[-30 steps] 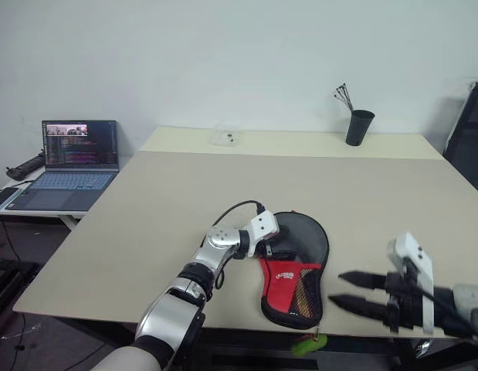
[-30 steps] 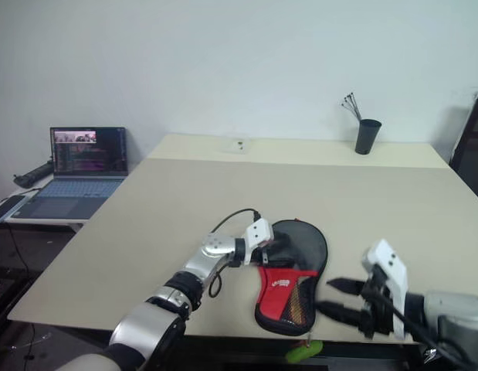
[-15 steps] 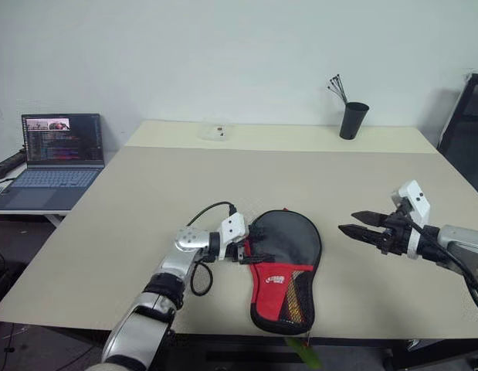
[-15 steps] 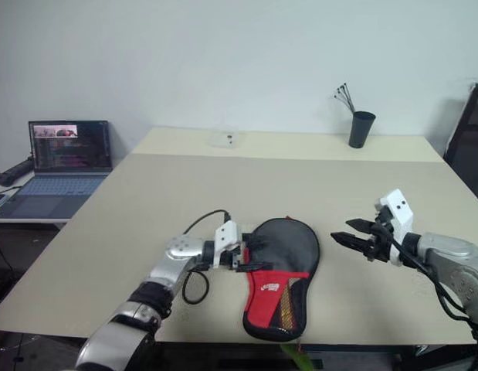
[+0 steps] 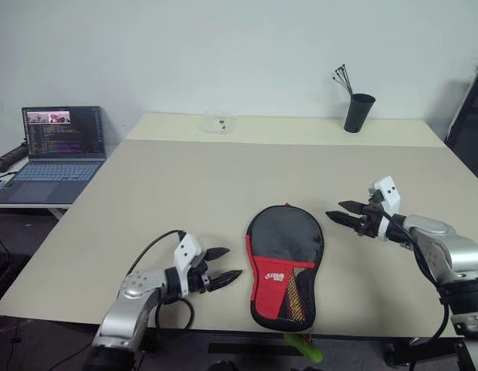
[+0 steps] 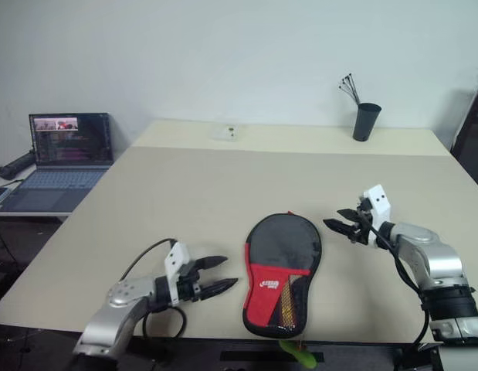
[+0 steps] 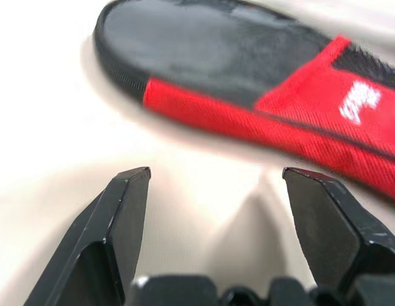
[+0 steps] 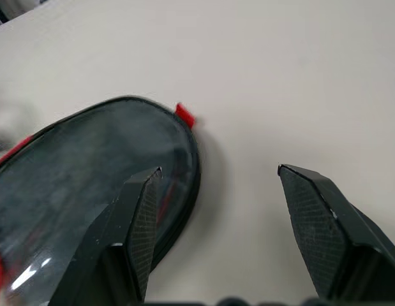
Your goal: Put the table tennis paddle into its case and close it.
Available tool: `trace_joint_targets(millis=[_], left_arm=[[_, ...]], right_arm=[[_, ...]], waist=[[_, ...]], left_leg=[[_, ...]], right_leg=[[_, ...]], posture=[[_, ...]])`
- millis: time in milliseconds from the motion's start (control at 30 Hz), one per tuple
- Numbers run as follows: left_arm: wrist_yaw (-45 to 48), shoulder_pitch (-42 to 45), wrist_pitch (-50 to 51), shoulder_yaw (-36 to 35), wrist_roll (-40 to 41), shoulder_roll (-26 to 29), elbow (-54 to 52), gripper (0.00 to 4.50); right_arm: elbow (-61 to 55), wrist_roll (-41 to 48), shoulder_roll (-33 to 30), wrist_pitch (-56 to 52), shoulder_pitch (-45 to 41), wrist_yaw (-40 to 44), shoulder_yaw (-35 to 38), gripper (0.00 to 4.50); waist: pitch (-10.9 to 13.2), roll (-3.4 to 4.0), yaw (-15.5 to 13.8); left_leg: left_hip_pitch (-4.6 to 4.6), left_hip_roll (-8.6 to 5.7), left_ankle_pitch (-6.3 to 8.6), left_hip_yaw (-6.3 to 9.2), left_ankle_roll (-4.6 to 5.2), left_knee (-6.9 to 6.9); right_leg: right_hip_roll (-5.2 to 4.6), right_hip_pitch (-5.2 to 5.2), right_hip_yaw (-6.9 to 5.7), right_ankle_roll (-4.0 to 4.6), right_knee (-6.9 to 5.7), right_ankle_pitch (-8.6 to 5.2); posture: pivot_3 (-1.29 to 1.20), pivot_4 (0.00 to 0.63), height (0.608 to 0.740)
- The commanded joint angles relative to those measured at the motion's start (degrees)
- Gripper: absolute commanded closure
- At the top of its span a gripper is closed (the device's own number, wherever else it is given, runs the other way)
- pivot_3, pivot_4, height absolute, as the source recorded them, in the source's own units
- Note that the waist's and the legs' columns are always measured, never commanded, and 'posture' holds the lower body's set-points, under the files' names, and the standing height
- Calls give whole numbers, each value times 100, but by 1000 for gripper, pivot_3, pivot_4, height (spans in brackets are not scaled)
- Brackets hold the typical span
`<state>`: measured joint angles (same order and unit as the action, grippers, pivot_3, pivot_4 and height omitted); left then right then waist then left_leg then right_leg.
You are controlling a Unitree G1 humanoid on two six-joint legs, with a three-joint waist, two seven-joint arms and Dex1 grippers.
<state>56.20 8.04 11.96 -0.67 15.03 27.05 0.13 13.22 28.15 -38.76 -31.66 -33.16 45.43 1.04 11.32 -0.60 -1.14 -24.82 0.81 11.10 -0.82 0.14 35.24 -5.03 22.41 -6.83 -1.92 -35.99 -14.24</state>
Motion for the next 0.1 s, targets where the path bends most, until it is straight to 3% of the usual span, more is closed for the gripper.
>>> trace_joint_targets(millis=[33,100], left_arm=[[-293,-226,27,-248,157,45,-356,869],[-422,-272,6,-292,192,9,-395,869]], right_arm=[[17,-34,-7,-84,-156,130,154,1343],[57,-74,-22,-123,-202,152,169,1343]], waist=[[0,0,-12],[0,0,-13]], left_leg=[[0,0,0,0,0,0],[0,0,0,-1,0,3]], right_leg=[[0,-1,0,0,0,0],[0,-1,2,1,0,0]], posture=[[0,150,740],[0,150,740]])
